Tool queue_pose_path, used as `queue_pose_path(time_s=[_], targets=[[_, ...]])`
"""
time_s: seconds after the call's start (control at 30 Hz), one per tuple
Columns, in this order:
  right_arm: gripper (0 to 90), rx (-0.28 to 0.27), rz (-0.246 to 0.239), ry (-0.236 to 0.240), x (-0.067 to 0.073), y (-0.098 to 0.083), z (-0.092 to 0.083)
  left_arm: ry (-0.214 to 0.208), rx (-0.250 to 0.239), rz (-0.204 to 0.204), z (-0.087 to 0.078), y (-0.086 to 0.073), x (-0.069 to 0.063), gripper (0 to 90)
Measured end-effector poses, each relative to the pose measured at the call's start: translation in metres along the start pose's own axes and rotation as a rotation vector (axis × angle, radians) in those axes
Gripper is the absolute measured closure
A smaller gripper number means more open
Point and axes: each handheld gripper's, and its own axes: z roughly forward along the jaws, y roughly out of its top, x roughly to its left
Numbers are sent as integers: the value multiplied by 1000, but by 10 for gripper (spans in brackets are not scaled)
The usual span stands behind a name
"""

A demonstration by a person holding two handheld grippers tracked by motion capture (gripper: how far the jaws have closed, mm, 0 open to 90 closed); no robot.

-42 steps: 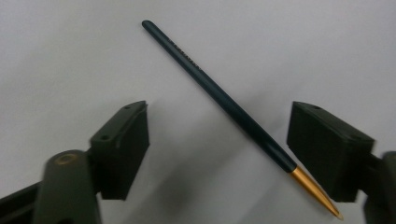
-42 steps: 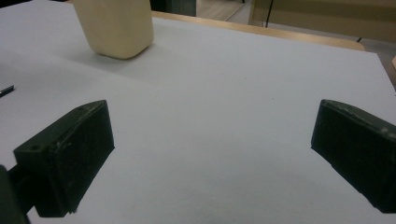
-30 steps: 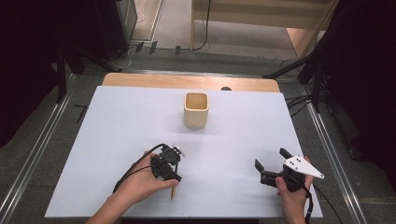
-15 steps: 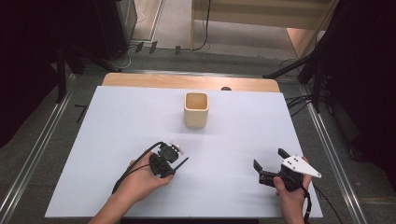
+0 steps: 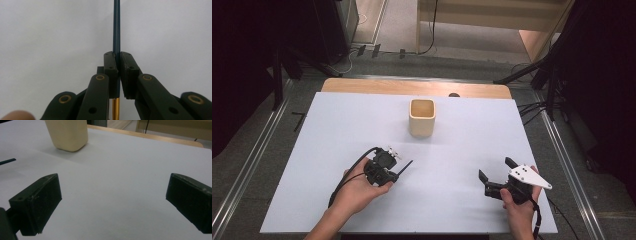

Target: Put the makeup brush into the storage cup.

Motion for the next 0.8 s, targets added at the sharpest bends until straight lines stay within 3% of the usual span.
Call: queue_pose_path(time_s=[0.2, 0.3, 0.6, 0.67, 0.73, 0.8], targets=[[6, -9, -26, -3, 13, 11, 3, -43, -86, -27, -9, -3, 8, 849], [6, -27, -34, 23, 25, 24, 6, -68, -144, -36, -13, -3, 12, 849], [21, -37, -20, 88, 45, 45, 17, -76, -271, -9, -22, -5, 10, 849], [28, -43, -25, 109, 55, 53, 23, -76, -321, -11, -25, -6, 11, 849], [28, -44, -29, 116, 58, 55, 25, -74, -349, -18, -27, -6, 12, 849], [30, -48, -53, 144, 71, 63, 31, -74, -373, -22, -29, -7, 13, 849]])
